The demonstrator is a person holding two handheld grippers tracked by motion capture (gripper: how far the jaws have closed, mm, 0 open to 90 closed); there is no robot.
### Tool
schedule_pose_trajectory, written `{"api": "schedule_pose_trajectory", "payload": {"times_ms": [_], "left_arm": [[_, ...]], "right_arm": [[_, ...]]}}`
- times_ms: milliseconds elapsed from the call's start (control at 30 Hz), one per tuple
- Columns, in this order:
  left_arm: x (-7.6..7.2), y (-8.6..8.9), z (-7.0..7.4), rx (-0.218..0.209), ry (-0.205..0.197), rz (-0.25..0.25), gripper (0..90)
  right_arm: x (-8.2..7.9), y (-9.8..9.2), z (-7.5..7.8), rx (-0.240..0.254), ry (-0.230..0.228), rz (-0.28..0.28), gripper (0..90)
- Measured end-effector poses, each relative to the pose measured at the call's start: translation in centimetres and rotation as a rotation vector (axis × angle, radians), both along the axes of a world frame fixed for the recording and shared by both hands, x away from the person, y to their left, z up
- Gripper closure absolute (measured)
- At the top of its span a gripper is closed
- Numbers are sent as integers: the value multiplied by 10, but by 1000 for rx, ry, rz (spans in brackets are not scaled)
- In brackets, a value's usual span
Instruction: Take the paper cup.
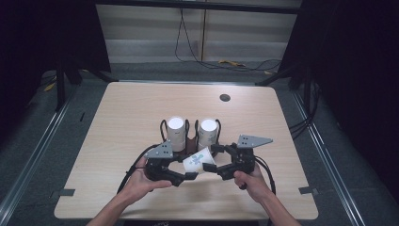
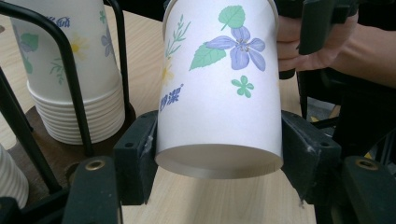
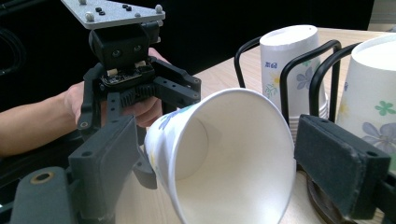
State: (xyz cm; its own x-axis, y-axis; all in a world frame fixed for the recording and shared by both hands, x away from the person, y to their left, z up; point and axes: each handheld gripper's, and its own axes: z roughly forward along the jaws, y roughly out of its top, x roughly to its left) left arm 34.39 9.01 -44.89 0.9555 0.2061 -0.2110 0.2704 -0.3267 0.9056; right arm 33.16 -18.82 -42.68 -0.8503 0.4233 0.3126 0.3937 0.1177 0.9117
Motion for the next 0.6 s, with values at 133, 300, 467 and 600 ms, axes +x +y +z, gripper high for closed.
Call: {"api": "schedule_pose_trajectory", "payload": {"times_ms": [133,300,467,600], "left_arm": [[0,0,0,-5,-1,-4,349],[0,0,0,1,-1,-1,349],[-1,-1,0,0,1,-13,349],[-2,-3,0,-2,0,-26,349]], "right_arm": [[1,2,-1,10,7,3,136],[3,3,-4,8,36,17,130],[5,2,-6,4,45,-6,134],[5,2,-7,9,52,4,133]]}}
